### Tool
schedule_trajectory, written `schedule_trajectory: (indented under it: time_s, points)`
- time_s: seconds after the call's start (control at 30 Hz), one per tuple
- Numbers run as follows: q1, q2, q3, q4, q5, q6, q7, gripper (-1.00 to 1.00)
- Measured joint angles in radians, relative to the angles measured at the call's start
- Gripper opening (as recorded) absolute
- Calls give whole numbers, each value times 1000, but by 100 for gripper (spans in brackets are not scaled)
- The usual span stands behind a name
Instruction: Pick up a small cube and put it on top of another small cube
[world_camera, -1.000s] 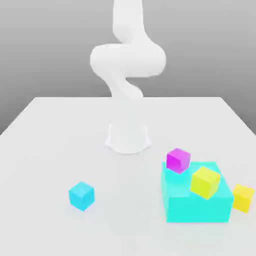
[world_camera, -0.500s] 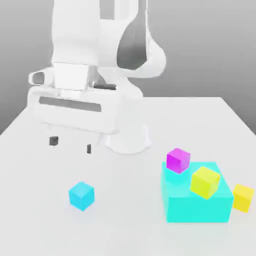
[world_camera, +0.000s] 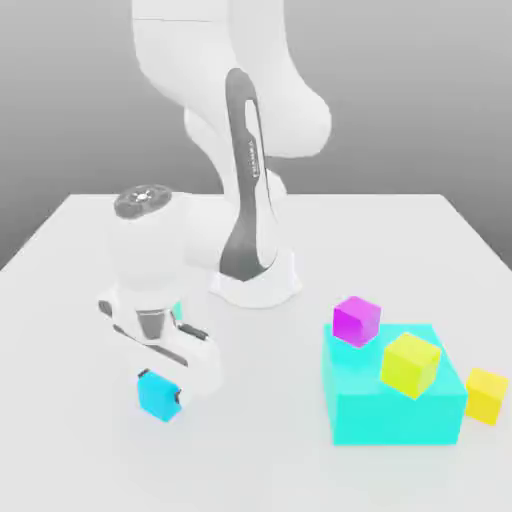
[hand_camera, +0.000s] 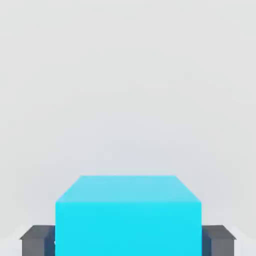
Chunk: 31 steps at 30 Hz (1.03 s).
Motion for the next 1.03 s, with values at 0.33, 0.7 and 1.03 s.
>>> schedule_trajectory:
  time_s: [0.33, 0.7, 1.03]
  points:
    - [7, -218, -30, -39, -82, -178, 59, -100]
    - [351, -453, 277, 163, 9, -603, 255, -100]
    - [448, -364, 408, 196, -9, -552, 361, 100]
